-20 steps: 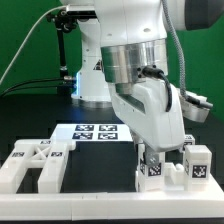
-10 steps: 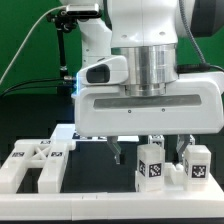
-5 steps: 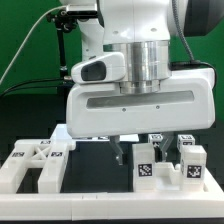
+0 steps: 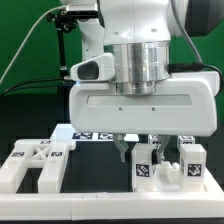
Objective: Assemble chair
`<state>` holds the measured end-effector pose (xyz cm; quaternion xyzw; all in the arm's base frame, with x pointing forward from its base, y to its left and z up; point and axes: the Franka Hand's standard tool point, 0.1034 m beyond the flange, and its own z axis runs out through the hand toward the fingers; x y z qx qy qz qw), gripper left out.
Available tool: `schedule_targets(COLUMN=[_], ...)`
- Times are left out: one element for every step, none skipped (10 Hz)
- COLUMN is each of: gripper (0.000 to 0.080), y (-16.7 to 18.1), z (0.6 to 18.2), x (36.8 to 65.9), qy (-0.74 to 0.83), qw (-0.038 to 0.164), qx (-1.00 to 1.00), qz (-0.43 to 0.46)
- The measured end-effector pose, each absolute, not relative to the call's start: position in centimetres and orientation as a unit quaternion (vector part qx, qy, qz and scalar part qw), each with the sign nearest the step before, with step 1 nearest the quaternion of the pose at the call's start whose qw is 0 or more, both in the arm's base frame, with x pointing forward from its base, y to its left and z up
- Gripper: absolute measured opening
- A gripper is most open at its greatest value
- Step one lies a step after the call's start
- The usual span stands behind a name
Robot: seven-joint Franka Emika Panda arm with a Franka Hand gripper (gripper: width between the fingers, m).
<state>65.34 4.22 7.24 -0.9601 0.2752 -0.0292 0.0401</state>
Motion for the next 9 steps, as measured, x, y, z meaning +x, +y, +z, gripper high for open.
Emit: schedule_targets(gripper=[0.0285,0.0285,0.0285,0.0285,0.0285,0.0285,0.0286,0.0286,0.0287], y=[4.21,4.08,3.88,3.73,3.73,3.77,3.97,4.27,4.28], z=[7.23,7.24,7.22,7.21,7.23,7.21,7.16,7.14,7.14], x=[65.33,65.49,65.50,65.34,65.18,65.01,64.94,64.89,64.88], qy=[0.350,0.416,0.486,0.561,0.623,0.667,0.695,0.730,0.742], qw=[0.037,0.035,0.038,0.042,0.046,0.049,0.048,0.046,0.046], qx=[-0.936,-0.909,-0.873,-0.827,-0.781,-0.743,-0.717,-0.681,-0.668], qz=[-0.024,-0.014,-0.008,0.002,0.010,0.014,0.017,0.021,0.022])
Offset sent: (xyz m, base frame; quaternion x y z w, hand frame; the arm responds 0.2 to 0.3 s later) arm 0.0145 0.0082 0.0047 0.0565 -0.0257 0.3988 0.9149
